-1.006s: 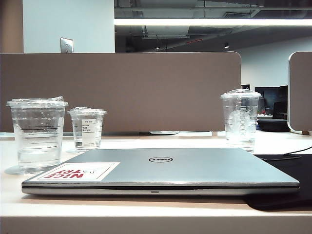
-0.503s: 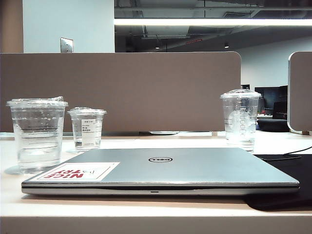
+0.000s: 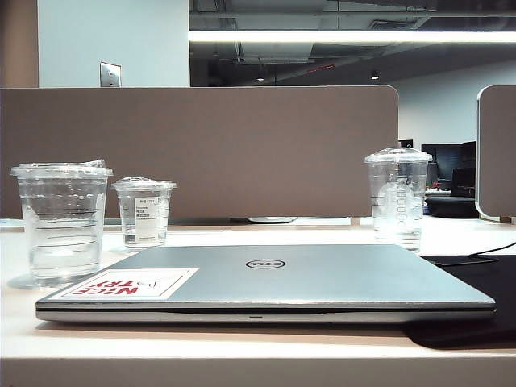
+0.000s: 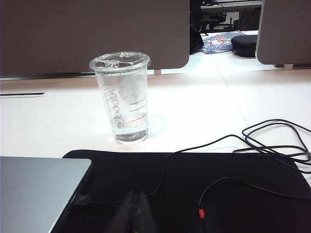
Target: Pick up the coffee cup on the middle and place it on the left side of the laptop.
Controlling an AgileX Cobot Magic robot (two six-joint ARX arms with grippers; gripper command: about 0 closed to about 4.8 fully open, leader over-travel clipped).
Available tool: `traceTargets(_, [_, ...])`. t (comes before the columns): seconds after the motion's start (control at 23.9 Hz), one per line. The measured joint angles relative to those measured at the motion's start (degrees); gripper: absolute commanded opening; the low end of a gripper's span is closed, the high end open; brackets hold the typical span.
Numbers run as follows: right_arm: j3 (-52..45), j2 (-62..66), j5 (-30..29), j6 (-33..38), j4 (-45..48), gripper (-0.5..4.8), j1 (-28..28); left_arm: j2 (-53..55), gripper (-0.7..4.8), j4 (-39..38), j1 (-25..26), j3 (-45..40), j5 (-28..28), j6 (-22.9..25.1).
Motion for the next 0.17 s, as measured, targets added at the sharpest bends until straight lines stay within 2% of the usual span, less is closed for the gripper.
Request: traceTargets(0.17, [0.0,0.0,0.0,0.02,0.0,-0.05,0.0,-0.02,-0.05,0.0,0.0,0.0,0.0,-0.11])
